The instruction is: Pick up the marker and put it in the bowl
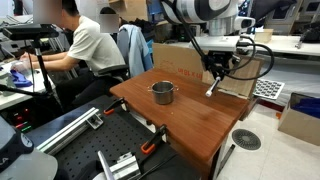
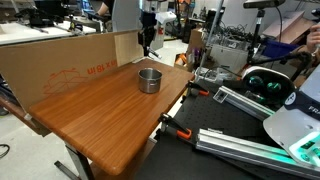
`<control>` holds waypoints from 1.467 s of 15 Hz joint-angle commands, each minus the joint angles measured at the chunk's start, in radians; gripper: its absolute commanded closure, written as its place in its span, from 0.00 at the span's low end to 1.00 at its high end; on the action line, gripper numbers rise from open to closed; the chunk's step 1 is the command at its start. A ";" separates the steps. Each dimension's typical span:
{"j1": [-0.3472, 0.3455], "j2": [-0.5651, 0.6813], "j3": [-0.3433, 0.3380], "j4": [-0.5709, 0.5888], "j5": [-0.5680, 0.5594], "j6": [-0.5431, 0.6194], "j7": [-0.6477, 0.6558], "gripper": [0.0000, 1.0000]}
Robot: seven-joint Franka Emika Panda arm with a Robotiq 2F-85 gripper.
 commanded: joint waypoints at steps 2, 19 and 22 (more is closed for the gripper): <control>0.028 -0.155 0.031 -0.225 -0.016 0.248 0.000 0.94; 0.130 -0.389 0.053 -0.679 -0.126 0.782 0.015 0.94; 0.092 -0.345 0.159 -0.638 -0.122 0.753 0.035 0.94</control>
